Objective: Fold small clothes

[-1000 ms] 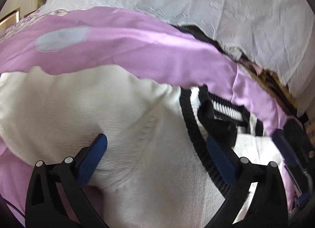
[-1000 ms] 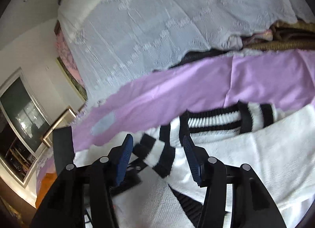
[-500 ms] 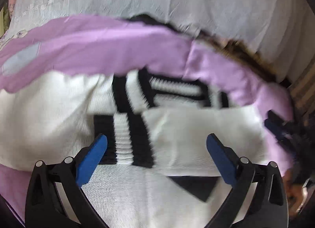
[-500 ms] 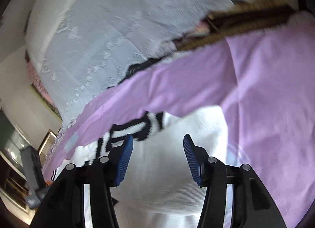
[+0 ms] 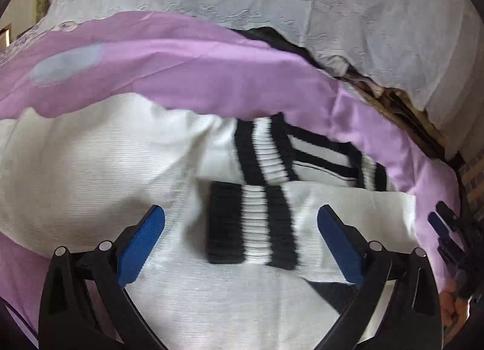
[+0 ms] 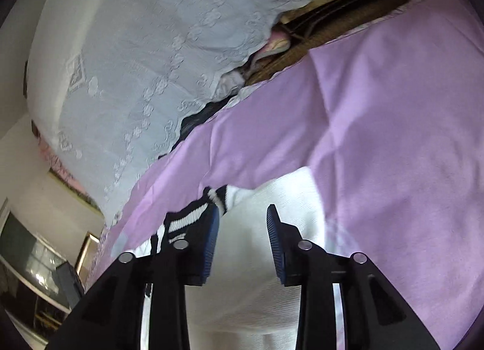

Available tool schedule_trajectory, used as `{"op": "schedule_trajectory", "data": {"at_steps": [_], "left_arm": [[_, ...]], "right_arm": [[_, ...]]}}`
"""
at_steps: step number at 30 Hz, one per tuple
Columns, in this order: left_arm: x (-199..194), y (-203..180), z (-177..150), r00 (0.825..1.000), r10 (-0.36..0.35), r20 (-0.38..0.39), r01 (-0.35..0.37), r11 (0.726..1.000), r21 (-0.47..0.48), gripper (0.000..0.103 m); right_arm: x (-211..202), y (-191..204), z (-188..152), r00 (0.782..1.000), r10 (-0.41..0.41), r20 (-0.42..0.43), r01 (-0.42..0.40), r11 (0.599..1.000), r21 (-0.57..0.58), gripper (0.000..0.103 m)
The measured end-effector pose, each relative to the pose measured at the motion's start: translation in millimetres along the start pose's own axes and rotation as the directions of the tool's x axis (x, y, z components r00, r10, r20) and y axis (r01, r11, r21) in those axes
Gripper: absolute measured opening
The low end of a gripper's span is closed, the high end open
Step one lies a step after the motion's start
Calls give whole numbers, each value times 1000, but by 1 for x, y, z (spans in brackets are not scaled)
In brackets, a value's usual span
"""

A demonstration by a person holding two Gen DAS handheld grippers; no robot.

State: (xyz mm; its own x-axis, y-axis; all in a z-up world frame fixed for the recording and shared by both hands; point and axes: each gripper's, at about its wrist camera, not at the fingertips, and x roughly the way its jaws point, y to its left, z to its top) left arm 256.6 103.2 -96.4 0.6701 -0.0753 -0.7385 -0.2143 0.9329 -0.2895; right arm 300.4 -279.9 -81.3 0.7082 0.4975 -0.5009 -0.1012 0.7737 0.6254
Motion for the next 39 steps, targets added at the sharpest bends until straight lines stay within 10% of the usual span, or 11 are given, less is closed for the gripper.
{"op": "schedule_trajectory", "data": {"at_steps": [6,12,17,22,29,39], "left_arm": [[18,-20,-7,987,156,-24,-151,979,137,99],[1,-7,-3,1000,8,10,-9,999,42,99],[25,-27,-7,987,155,-31,-149,977,156,99],[24,-25,-7,989,149,-19,-145,980,137,99],[-3,3,-1,999,35,-1,-35,999,9,99],[-84,132,-2,996,51,69,-29,956,-292,99]], "right_arm": [[25,-16,-15,988,-104,-115,103,995,-13,39],[12,-10,17,999,-48,-10,48,999,10,41],[58,-23,29,989,-101,-108,102,995,3,40],[39,-21,27,994,-111,-25,111,994,-1,46],[23,17,-10,988,-102,-114,88,988,-125,79],[-4,28,-42,987,-160,-32,147,959,-241,79]]}}
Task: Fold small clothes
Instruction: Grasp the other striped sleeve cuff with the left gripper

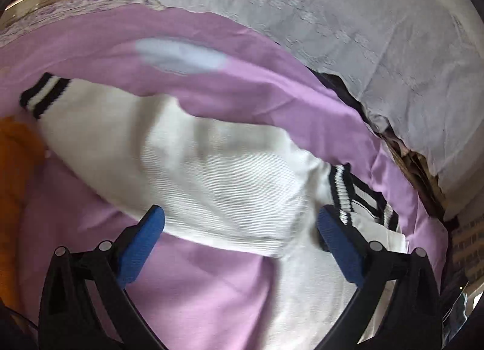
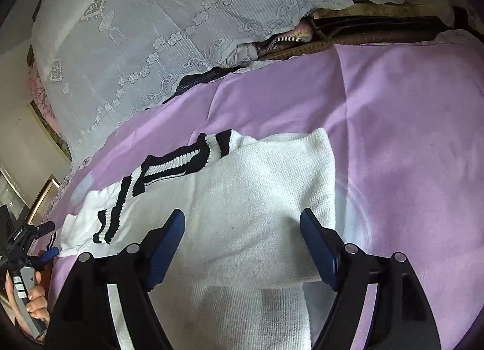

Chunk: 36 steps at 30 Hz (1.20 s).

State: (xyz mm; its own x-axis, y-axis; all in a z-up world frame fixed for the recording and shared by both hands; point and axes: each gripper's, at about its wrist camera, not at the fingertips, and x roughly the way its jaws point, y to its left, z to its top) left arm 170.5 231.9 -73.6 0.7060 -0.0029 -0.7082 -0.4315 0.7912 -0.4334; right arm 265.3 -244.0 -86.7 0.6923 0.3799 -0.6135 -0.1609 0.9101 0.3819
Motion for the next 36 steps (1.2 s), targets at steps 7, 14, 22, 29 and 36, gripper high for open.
{"op": "schedule_trajectory", "data": {"at_steps": [7,14,22,29,36], "left_arm": [[-6,90,10,995,83,51,-66,961,-270,99],[17,108,34,980,167,111,-107,905,-412,99],[20,130,52,960,187,208,-40,828,-559,96],[13,123,54,953,179,246,-53,895,-443,15],[-18,72,54,912,196,359,-115,966,-233,12]], "right_arm": [[0,-6,-3,1000,23,-6,-23,999,34,79],[3,-5,-3,1000,27,-13,-26,999,37,79],[8,-4,-2,999,34,-27,-33,999,37,81],[9,-4,-2,999,35,-29,-34,999,39,81],[10,-4,-1,999,35,-30,-34,999,39,82]]}}
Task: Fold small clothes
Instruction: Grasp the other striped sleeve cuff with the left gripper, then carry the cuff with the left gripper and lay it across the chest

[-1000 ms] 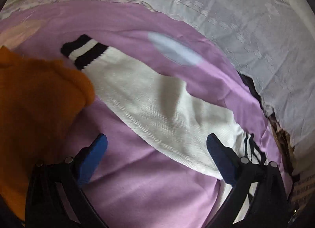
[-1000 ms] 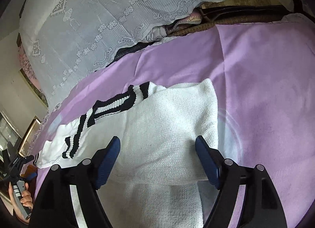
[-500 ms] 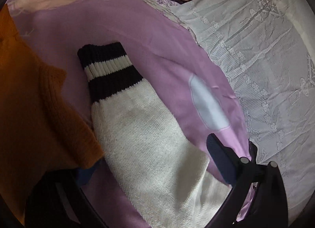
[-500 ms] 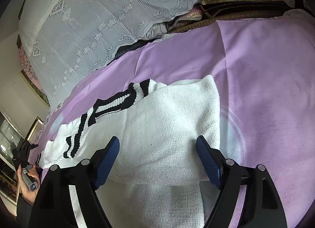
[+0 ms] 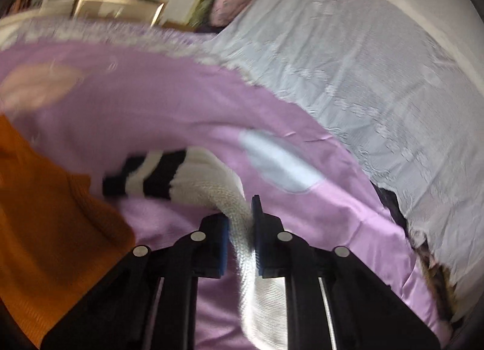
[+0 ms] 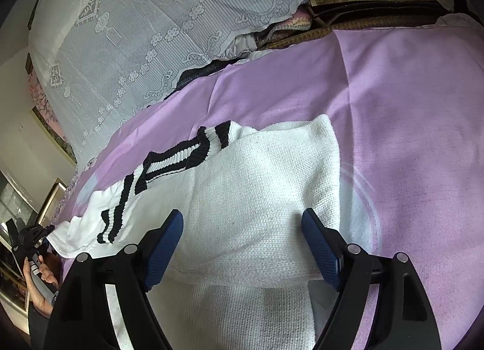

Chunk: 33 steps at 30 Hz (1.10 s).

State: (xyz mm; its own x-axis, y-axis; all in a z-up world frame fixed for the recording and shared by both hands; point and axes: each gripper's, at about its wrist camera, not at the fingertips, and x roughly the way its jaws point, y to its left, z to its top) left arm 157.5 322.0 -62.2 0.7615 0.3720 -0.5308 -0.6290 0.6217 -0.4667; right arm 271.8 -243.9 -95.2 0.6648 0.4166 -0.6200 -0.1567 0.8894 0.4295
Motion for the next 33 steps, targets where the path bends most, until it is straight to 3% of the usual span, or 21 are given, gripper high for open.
{"op": "schedule_trajectory", "data": {"at_steps": [2,5,12,21,28,29,33], "left_arm": [[-13,-28,-4,999,-21,40,17,994,104,12],[-28,-71,-17,996,-78,54,61,965,255,12],[-39,-153,-65,981,-193,-25,181,857,483,12],[-53,-222,-156,951,-273,-146,296,670,680,12],[-63,-252,-227,947,-284,-149,265,429,863,12],[-68,-253,-231,945,-297,-139,258,409,875,12],[-78,-261,-234,930,-331,-158,288,395,872,12]], "right_arm": [[0,0,0,1000,0,-1,0,1000,-1,82],[0,1,0,1000,-1,0,1,1000,0,82],[0,1,0,1000,-1,0,1,1000,1,83],[2,1,1,1000,6,-4,-6,1000,6,83],[3,-2,3,1000,20,-6,-20,1000,19,83],[4,-2,4,1000,22,-7,-22,1000,20,83],[5,-3,5,1000,25,-8,-25,999,24,83]]}}
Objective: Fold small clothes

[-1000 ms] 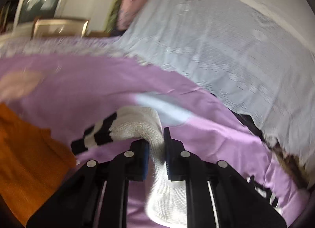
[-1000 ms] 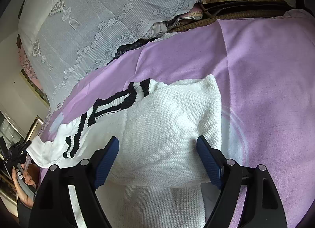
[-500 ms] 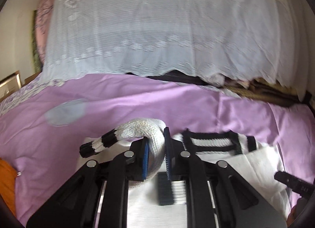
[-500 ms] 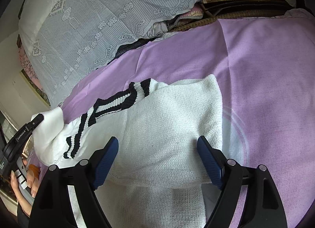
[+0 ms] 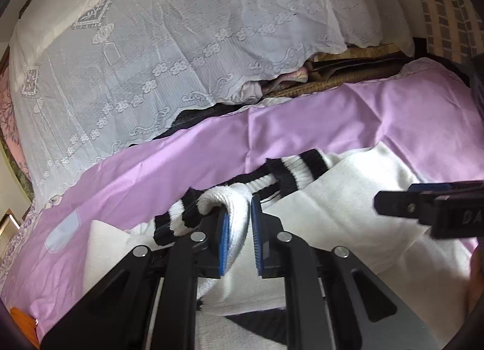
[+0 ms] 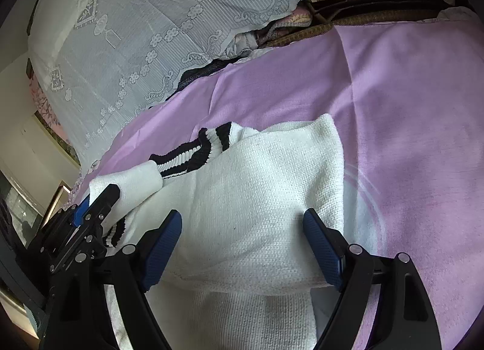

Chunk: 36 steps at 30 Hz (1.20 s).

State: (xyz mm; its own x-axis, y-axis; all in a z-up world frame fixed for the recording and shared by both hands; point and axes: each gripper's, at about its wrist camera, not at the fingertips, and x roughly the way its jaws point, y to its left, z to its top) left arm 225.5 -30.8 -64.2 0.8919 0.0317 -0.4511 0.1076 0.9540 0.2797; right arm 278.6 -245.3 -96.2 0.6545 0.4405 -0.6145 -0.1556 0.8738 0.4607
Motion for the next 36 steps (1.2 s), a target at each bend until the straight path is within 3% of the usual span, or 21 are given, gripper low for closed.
{"op": "schedule_trajectory", "data": {"at_steps": [2,4,6,7,9,13,17,19,21,22,25,28,30,33,34,36], "left_arm": [[2,-7,3,1000,-3,2,3,1000,18,13],[9,-17,3,1000,-6,-22,7,999,46,23],[18,-23,-1,997,-5,-78,11,997,73,90],[18,-25,-1,996,10,-85,-3,996,84,98],[9,-26,0,998,13,-62,-8,996,92,98],[-13,-16,-5,993,-116,-31,117,992,48,98],[-30,21,-12,998,-63,26,64,997,-45,99],[-29,46,-15,994,-112,9,112,984,-139,98],[-32,68,-20,977,-212,7,209,955,-209,98],[-36,77,-22,974,-223,23,222,946,-237,98],[-38,113,-27,988,-153,17,149,921,-360,99],[-19,148,-41,994,-72,-84,20,864,-503,99],[3,154,-54,980,-58,-192,-55,844,-533,99],[37,147,-68,928,-15,-372,-180,856,-484,99],[41,148,-70,921,-22,-388,-187,850,-492,99],[38,148,-68,929,-12,-370,-187,847,-497,99]], "right_arm": [[0,-1,0,1000,4,0,-4,1000,3,83],[-1,-2,0,1000,12,1,-12,1000,11,83],[-1,-4,1,1000,22,2,-22,1000,21,83],[-1,-5,1,1000,25,2,-26,999,24,83],[-1,-6,2,1000,28,2,-28,999,26,83],[-4,-8,3,999,34,7,-35,999,40,81],[-13,-7,5,996,91,17,-92,994,66,70],[-15,2,4,992,122,4,-123,991,45,67],[-14,15,2,992,129,-9,-129,992,1,66],[-15,22,0,992,123,-13,-123,992,-30,66],[-16,44,-4,994,106,-25,-108,986,-129,66],[-15,72,-6,994,104,-29,-107,970,-217,67],[-10,94,-6,997,77,-17,-79,956,-282,67],[6,140,-8,1000,-9,-2,7,895,-446,72],[14,155,-9,999,-40,2,36,866,-499,72],[34,178,-14,995,-104,-3,82,803,-591,72]]}}
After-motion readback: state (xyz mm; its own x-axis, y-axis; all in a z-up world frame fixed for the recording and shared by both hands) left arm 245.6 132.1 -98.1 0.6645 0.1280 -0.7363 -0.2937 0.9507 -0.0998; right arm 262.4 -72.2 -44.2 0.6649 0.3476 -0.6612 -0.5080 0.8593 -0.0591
